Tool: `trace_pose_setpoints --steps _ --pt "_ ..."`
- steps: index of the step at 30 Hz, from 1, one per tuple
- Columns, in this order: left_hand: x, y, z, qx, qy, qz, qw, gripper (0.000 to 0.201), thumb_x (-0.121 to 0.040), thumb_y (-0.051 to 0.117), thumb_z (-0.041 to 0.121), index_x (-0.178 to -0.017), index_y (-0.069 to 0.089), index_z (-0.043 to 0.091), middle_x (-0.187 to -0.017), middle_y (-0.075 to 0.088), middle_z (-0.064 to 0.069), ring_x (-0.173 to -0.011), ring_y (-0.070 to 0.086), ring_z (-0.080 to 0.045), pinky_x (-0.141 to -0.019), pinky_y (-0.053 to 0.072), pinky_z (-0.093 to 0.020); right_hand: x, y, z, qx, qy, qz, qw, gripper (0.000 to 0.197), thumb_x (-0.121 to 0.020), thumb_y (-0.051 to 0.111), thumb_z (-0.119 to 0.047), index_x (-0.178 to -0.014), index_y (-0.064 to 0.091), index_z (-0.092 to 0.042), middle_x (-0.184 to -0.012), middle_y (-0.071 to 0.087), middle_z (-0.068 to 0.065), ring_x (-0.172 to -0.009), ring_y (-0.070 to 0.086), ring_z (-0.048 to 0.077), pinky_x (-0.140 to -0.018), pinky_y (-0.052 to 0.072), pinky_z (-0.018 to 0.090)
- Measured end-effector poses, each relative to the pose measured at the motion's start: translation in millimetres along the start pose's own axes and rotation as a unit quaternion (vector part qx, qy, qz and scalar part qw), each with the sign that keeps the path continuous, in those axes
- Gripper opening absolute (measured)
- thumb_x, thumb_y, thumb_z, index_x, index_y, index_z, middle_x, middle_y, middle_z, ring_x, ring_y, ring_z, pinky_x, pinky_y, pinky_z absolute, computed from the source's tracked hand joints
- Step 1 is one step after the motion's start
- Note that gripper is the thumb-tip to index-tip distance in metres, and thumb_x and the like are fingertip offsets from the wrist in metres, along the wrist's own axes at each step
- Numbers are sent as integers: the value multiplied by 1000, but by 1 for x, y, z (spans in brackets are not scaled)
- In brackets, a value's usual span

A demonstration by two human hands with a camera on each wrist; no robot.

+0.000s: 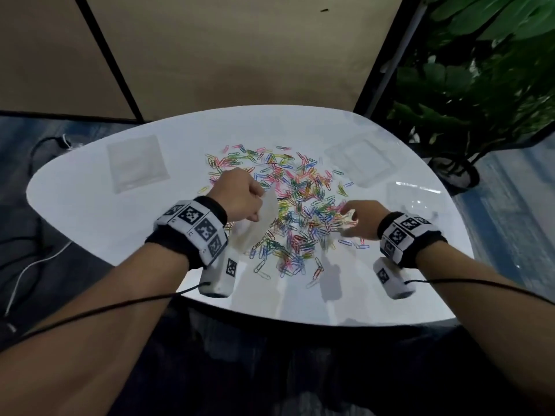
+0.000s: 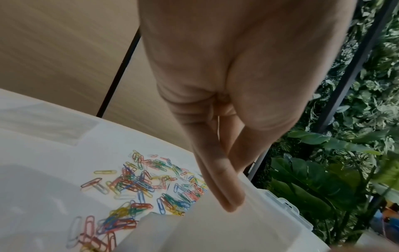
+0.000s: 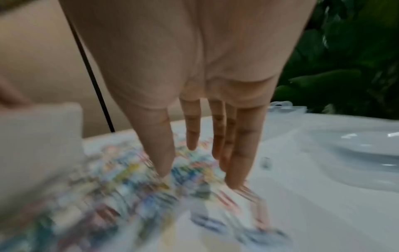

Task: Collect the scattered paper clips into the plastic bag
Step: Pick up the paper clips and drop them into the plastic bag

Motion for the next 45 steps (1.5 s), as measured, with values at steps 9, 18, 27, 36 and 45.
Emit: trace_pose_setpoints --steps 9,18,27,36,45 --pt "0 4 0 -18 16 -26 999 26 -91 62 -2 -116 70 2 -85 71 -6 -68 76 -21 -77 64 -37 -6 54 -12 -3 -36 22 999 74 -65 84 -47 -128 56 -19 -121 57 8 -106 57 23 -94 48 32" --pt "1 0 -3 -41 17 -37 998 28 -93 60 -1 -120 69 2 -97 64 -5 -56 71 -13 -66 64 -29 -12 64 -87 87 -122 43 988 39 -83 73 -31 -116 62 -13 -116 51 11 -98 59 29 -84 49 31" --pt "-4 6 -3 -51 25 -46 997 29 -93 58 0 -119 70 5 -93 75 -19 -72 78 -26 -77 64 -38 -25 26 -57 -38 -32 78 996 11 -84 72 -16 -75 79 -13 -68 70 0 -61 60 8 -63 46 13" --pt "-7 13 3 -48 27 -27 998 31 -93 58 -1 -122 67 0 -90 77 -18 -67 77 -23 -75 64 -36 12 -21 -104 -644 -49 -85 759 22 -82 70 0 -101 69 11 -101 73 21 -86 72 22 -77 59 23" --pt "-2 21 16 -37 42 -16 998 23 -95 58 1 -113 71 1 -80 76 -17 -65 77 -21 -72 64 -32 5 4 -116 -346 -57 17 937 16 -77 78 -11 -92 77 -7 -79 75 6 -68 70 12 -66 58 26"
Point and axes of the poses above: each hand's wrist, its own x-axis away from the middle knuckle, its own y-axis out of the palm, z = x × y, the point moved 9 cm from there along -x, towards the middle knuckle
